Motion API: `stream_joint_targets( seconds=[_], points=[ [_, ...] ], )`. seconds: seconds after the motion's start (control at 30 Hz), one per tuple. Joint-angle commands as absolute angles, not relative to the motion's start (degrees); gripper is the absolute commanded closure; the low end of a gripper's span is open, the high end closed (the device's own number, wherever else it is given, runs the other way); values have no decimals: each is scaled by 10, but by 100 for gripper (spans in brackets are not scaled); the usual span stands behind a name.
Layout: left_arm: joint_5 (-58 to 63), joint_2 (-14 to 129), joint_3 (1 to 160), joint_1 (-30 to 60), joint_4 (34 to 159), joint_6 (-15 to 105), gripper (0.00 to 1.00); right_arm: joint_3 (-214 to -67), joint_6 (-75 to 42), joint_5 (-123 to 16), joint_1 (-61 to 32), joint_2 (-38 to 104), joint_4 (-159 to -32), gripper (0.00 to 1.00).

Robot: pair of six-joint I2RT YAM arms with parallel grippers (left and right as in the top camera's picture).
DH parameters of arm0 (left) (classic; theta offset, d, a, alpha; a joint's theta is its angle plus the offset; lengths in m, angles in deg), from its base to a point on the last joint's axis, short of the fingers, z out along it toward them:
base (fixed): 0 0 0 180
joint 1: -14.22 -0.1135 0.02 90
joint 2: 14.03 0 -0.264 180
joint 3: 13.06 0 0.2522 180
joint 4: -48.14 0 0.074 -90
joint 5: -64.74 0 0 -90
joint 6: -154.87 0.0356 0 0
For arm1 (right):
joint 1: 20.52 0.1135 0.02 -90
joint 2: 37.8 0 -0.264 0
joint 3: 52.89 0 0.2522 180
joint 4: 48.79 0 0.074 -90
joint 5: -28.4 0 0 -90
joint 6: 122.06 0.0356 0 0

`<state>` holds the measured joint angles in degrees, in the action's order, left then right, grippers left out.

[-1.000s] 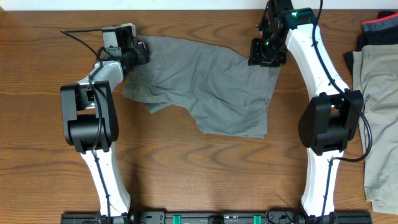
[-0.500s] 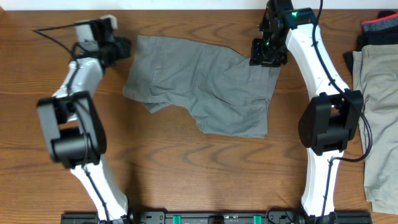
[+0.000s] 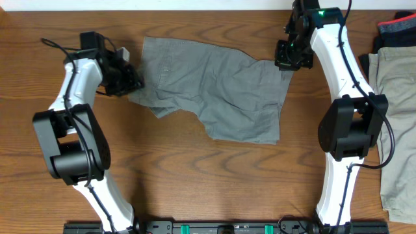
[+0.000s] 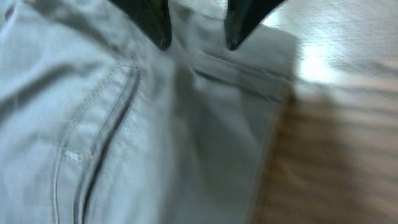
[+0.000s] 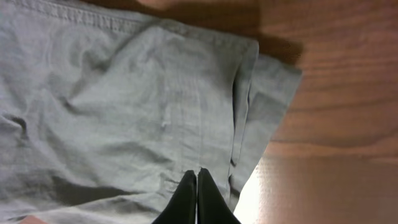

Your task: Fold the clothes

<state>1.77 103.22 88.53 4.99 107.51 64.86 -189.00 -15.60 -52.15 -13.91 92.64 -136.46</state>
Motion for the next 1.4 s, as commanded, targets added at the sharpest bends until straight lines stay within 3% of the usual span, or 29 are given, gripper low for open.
stream_joint_targets(
  seconds=[0.0, 0.17, 0.33, 0.5, 0.8, 0.97, 1.2, 1.37],
  points=[
    [-3, 1036, 889, 70, 1109, 675, 81, -1878, -115, -488, -136, 939, -1370, 99],
    [-70, 1036, 870, 74, 1149, 637, 91, -1827, -115, -415, -127, 966, -1345, 99],
    [-81, 1036, 822, 66, 1151, 613, 94, -1733, -114, -383, -115, 990, -1300, 99],
    [-118, 1036, 775, 52, 1176, 583, 94, -1645, -87, -461, -111, 992, -1296, 99],
    [-140, 1010, 768, 8, 1254, 562, 94, -1596, -76, -556, -103, 982, -1413, 99],
    [-101, 922, 768, 4, 1236, 596, 94, -1596, -100, -584, -93, 936, -1351, 99],
    [-32, 846, 768, 56, 1118, 625, 76, -1596, -150, -546, -99, 829, -1245, 99],
    [-34, 894, 768, 109, 1036, 651, 74, -1596, -136, -537, -101, 747, -1206, 99]
  ],
)
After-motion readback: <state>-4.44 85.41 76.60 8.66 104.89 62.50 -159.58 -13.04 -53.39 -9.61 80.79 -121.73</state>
